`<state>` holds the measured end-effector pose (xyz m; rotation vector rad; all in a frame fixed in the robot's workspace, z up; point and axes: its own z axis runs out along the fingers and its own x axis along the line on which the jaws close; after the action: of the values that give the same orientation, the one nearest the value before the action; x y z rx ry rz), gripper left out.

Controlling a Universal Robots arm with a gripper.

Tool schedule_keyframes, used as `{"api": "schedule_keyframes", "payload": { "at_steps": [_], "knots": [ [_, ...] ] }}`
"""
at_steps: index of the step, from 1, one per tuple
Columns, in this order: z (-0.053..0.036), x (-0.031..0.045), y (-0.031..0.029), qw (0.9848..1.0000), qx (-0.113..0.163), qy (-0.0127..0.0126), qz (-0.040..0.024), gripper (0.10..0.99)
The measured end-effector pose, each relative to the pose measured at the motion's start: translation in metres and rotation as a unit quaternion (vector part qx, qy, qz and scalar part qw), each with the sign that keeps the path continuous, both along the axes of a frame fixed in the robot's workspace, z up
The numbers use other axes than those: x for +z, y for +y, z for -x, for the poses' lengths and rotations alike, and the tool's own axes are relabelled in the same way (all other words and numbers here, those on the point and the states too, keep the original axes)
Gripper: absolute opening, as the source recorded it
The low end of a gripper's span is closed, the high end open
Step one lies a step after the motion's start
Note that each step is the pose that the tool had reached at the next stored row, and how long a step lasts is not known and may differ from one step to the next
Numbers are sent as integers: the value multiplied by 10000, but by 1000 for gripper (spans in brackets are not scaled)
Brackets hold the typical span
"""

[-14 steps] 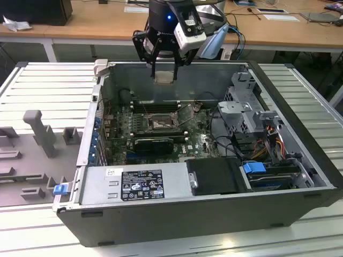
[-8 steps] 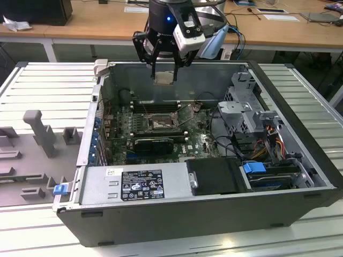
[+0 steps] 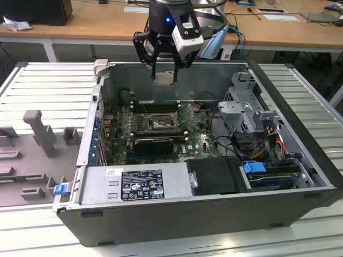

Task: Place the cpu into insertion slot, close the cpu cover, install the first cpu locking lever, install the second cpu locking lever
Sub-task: 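Place the cpu into insertion slot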

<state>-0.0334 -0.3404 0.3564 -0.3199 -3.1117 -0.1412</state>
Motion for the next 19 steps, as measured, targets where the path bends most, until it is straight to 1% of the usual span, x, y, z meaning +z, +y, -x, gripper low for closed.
{"api": "schedule_keyframes", "payload": {
  "at_steps": [1,2,3,4,5,8,10,12,14,17,19],
  "knots": [
    [0,-1,0,10000,-57,0,0,529],
    [0,-3,0,9997,-250,0,0,529],
    [0,-4,0,9991,-424,0,0,529],
    [0,-5,0,9986,-520,0,0,529],
    [0,-6,0,9979,-654,0,-1,529],
    [0,-6,0,9967,-809,0,0,529],
    [0,-7,0,9950,-998,0,0,529],
    [0,-7,0,9942,-1079,0,0,529],
    [0,-8,0,9921,-1253,0,0,529],
    [0,-8,0,9900,-1410,0,0,529],
    [0,-9,0,9879,-1553,0,0,529]
  ]
}}
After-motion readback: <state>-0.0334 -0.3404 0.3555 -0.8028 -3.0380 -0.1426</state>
